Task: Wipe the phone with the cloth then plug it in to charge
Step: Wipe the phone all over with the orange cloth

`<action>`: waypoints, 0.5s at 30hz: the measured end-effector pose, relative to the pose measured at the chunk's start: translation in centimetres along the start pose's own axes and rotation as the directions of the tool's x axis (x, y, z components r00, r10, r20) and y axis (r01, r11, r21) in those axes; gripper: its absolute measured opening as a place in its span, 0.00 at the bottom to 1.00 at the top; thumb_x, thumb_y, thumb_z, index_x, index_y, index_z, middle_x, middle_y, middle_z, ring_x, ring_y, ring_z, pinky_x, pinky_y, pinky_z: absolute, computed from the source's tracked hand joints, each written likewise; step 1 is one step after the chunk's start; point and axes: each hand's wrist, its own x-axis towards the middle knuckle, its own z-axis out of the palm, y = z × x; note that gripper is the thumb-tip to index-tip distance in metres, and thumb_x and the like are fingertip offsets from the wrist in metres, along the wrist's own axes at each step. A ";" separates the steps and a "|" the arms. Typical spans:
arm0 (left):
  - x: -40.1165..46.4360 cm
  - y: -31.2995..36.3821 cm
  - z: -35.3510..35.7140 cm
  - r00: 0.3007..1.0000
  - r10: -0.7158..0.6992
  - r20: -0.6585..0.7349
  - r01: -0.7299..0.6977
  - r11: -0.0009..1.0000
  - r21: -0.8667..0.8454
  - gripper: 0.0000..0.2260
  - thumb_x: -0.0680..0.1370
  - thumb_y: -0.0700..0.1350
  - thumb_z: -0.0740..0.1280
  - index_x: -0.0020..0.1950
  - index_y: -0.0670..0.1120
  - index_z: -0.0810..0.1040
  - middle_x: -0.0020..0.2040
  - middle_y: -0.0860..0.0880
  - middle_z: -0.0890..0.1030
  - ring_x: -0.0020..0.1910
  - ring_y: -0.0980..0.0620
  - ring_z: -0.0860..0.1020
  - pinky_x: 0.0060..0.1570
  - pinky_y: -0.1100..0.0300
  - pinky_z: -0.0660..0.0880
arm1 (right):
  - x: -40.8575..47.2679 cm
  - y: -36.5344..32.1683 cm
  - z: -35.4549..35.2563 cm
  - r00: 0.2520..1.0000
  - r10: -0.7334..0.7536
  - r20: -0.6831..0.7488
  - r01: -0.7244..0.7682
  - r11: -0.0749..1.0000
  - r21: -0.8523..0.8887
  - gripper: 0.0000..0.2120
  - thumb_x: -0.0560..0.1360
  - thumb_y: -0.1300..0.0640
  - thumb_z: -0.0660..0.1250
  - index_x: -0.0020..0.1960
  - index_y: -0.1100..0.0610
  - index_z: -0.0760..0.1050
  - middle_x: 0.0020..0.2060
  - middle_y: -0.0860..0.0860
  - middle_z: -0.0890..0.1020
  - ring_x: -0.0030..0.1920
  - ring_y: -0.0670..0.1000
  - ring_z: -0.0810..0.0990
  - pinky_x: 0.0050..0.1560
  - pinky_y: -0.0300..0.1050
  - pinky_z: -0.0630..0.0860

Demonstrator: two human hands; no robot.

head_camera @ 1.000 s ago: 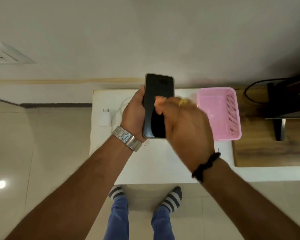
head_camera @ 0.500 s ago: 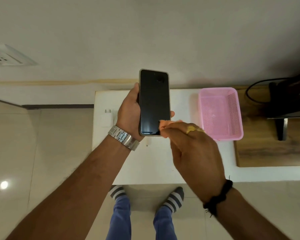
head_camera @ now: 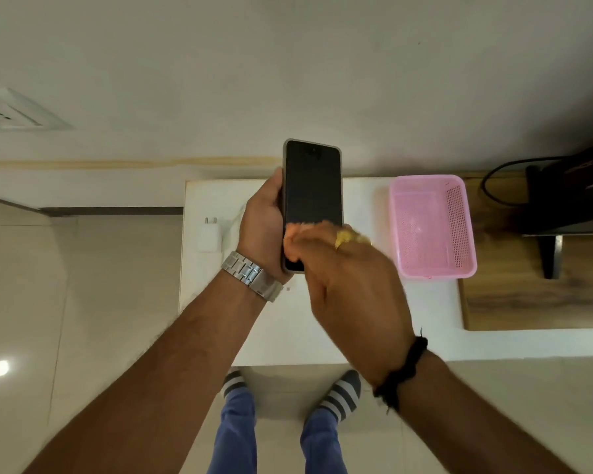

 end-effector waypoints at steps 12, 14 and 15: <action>-0.4 -0.9 -0.2 0.997 -0.073 0.019 0.073 0.997 -0.004 0.24 0.82 0.59 0.62 0.68 0.43 0.78 0.58 0.42 0.80 0.58 0.43 0.78 0.64 0.49 0.73 | 1.2 -0.5 -1.4 0.998 0.030 0.061 -0.031 1.000 0.006 0.08 0.76 0.61 0.68 0.54 0.60 0.83 0.48 0.59 0.86 0.46 0.60 0.85 0.49 0.54 0.84; -0.9 -1.4 0.0 0.995 -0.101 0.025 0.102 0.995 -0.019 0.23 0.83 0.60 0.61 0.65 0.43 0.80 0.56 0.43 0.81 0.57 0.44 0.80 0.66 0.49 0.72 | 1.9 0.3 -1.8 0.999 0.004 0.045 -0.003 1.000 -0.023 0.09 0.77 0.59 0.66 0.53 0.59 0.84 0.49 0.57 0.86 0.47 0.59 0.85 0.50 0.52 0.83; -1.0 -2.0 0.0 0.992 -0.118 0.034 0.119 0.992 -0.041 0.22 0.83 0.59 0.61 0.64 0.44 0.81 0.58 0.43 0.82 0.59 0.43 0.79 0.71 0.47 0.69 | 3.3 1.0 -2.1 0.999 0.040 0.011 -0.039 0.998 -0.049 0.13 0.78 0.57 0.60 0.52 0.56 0.83 0.49 0.55 0.86 0.47 0.57 0.84 0.49 0.50 0.82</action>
